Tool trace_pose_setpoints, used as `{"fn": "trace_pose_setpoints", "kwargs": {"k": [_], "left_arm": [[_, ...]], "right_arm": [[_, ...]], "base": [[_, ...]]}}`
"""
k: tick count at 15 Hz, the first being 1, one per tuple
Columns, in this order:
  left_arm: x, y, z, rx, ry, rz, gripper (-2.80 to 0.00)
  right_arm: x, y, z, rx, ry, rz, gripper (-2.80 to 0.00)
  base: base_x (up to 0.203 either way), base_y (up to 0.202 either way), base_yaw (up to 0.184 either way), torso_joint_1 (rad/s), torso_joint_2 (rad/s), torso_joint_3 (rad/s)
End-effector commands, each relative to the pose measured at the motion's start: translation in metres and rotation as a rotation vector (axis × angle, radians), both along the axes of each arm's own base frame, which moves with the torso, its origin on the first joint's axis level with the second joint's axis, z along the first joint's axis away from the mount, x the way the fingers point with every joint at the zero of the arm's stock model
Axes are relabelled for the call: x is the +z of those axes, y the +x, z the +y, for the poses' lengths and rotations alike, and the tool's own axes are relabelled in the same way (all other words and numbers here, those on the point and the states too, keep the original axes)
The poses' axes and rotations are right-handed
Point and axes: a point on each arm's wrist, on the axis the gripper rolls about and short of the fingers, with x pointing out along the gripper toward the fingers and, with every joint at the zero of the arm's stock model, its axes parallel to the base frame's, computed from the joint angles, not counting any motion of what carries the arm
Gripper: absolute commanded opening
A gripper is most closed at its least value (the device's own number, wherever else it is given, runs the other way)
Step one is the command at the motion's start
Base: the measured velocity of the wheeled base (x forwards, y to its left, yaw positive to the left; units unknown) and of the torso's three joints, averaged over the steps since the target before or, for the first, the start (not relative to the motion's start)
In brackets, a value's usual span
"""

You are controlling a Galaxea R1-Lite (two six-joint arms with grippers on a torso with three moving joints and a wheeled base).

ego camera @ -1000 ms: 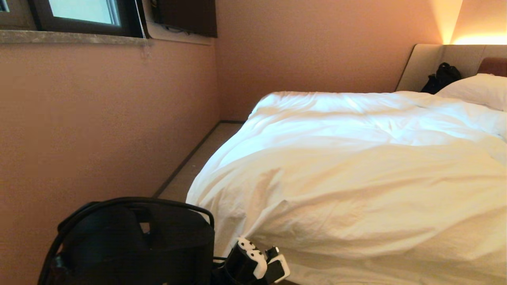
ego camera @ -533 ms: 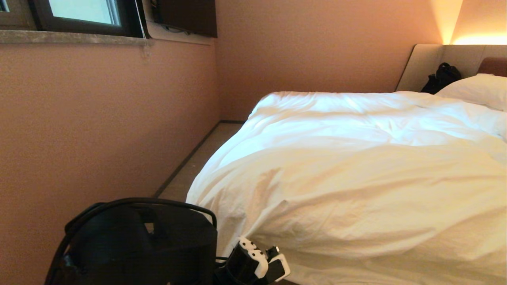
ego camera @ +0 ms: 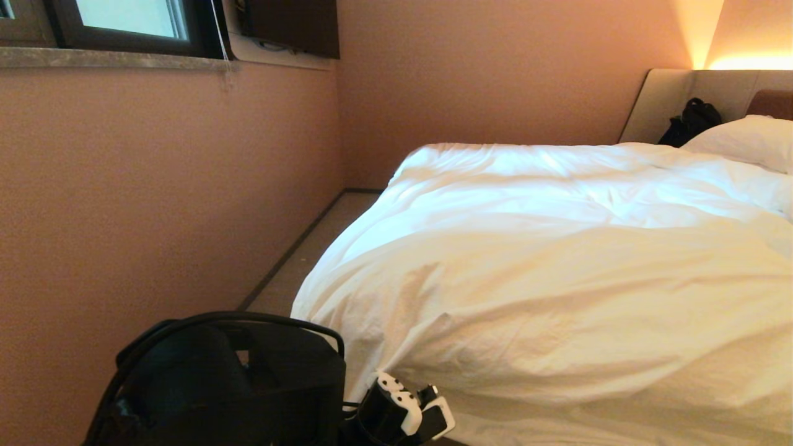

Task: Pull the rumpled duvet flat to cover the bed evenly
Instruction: Flatten the corners of the folded blanket

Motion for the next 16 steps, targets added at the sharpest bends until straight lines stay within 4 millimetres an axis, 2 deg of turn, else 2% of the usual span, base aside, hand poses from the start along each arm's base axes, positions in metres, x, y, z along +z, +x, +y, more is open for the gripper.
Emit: {"fn": "trace_pose_setpoints", "kwargs": {"k": [1,4,16], "left_arm": [[-0.002,0.001,-0.001,0.001,-0.001,-0.005,0.0],[-0.012,0.003,-0.002,0.02,-0.009,-0.037,0.0],[-0.013,0.008,-0.007,0.026,-0.025,-0.052,0.0]], "right_arm": [[0.0,0.0,0.0,0.002,0.0,0.001,-2.8],[0.0,0.0,0.0,0.0,-0.001,0.001,-2.8],[0.0,0.0,0.0,0.0,-0.001,0.001,-2.8]], "base": [[0.0,0.0,0.0,0.0,0.0,0.0],[0.0,0.0,0.0,0.0,0.0,0.0],[0.0,0.0,0.0,0.0,0.0,0.0]]}}
